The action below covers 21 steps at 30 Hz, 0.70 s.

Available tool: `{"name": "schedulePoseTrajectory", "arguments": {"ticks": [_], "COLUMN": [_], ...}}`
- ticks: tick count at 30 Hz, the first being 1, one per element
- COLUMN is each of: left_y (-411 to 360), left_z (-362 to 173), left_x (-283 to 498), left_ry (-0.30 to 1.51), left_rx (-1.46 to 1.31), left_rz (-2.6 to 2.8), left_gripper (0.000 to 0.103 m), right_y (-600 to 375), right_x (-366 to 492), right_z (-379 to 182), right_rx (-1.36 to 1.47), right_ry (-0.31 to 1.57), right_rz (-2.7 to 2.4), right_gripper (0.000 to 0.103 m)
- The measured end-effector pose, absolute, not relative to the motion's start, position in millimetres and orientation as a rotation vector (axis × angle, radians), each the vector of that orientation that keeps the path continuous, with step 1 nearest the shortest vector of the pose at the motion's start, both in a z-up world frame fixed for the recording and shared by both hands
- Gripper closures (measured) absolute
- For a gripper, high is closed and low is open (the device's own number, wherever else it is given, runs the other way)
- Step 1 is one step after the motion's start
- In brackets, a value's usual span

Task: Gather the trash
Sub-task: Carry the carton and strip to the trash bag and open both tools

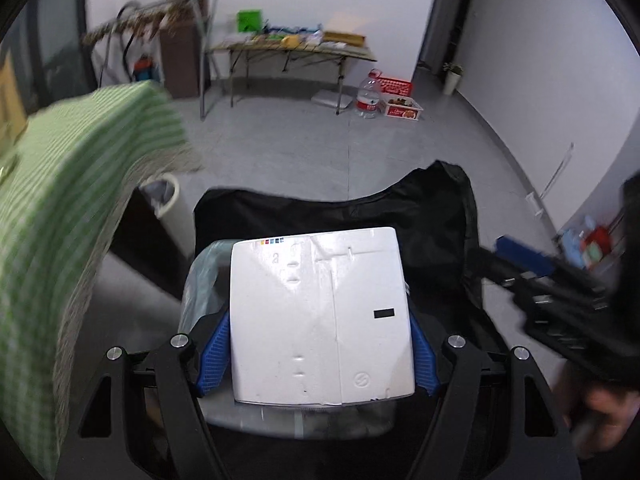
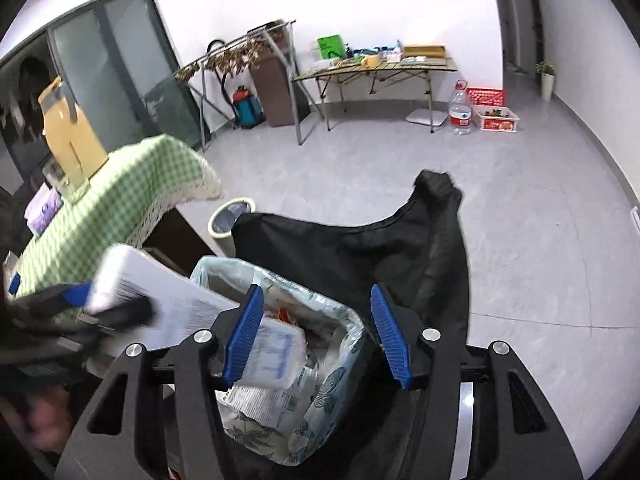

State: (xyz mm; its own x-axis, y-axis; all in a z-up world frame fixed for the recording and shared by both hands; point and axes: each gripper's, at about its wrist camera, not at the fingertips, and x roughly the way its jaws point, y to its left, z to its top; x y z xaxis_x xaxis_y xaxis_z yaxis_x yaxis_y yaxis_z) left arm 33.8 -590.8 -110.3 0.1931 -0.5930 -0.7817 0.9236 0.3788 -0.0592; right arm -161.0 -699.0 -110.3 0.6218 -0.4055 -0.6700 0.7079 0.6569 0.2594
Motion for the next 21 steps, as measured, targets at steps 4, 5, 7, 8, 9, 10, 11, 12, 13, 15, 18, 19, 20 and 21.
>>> {"name": "schedulePoseTrajectory", "arguments": {"ticks": [4, 5, 7, 8, 9, 10, 11, 12, 13, 15, 18, 19, 20, 21], "left_y": [-616.2, -622.3, -629.0, -630.6, -630.0, -628.6, -625.4, -622.8, -620.7, -616.8, -604.4, -598.8, -599.0, -595.2], "left_z": [-149.4, -161.2, -186.8, -202.9, -208.4, -213.8, -214.8, -213.8, -212.5, -209.9, -195.7, -186.0, -180.6, -174.0], "left_x": [10.7, 14.8, 23.7, 31.1, 35.3, 40.0, 43.7, 43.7, 42.5, 40.5, 40.8, 42.7, 44.1, 45.6], "left_ry": [0.777, 0.833, 0.935, 0.983, 1.003, 1.026, 1.042, 1.047, 1.062, 1.107, 1.105, 1.100, 1.097, 1.091], "left_rx": [0.591, 0.586, 0.570, 0.554, 0.540, 0.520, 0.500, 0.499, 0.519, 0.529, 0.481, 0.451, 0.428, 0.410], "left_rz": [-1.200, -1.202, -1.177, -1.155, -1.148, -1.141, -1.140, -1.147, -1.165, -1.209, -1.209, -1.219, -1.224, -1.229], "left_gripper": [0.032, 0.032, 0.032, 0.032, 0.032, 0.031, 0.031, 0.030, 0.030, 0.029, 0.024, 0.024, 0.023, 0.023], "right_y": [-700.7, -699.1, -696.7, -696.2, -695.1, -694.4, -693.9, -693.4, -693.4, -691.8, -689.9, -689.6, -689.3, -688.8], "right_x": [-160.3, -159.5, -157.6, -156.2, -155.6, -155.7, -155.4, -153.9, -153.4, -151.8, -150.5, -149.8, -149.3, -149.3], "right_z": [-116.6, -119.3, -125.2, -127.0, -129.0, -130.5, -131.7, -132.0, -131.5, -129.3, -123.9, -121.2, -117.5, -113.5], "right_rx": [0.558, 0.561, 0.564, 0.564, 0.564, 0.562, 0.560, 0.558, 0.556, 0.552, 0.539, 0.533, 0.525, 0.516], "right_ry": [0.620, 0.629, 0.645, 0.652, 0.659, 0.667, 0.675, 0.683, 0.684, 0.681, 0.677, 0.678, 0.676, 0.672], "right_rz": [-0.673, -0.671, -0.665, -0.664, -0.662, -0.658, -0.655, -0.653, -0.652, -0.648, -0.652, -0.654, -0.659, -0.664], "right_gripper": [0.049, 0.049, 0.049, 0.049, 0.049, 0.049, 0.049, 0.049, 0.049, 0.049, 0.049, 0.049, 0.049, 0.049]}}
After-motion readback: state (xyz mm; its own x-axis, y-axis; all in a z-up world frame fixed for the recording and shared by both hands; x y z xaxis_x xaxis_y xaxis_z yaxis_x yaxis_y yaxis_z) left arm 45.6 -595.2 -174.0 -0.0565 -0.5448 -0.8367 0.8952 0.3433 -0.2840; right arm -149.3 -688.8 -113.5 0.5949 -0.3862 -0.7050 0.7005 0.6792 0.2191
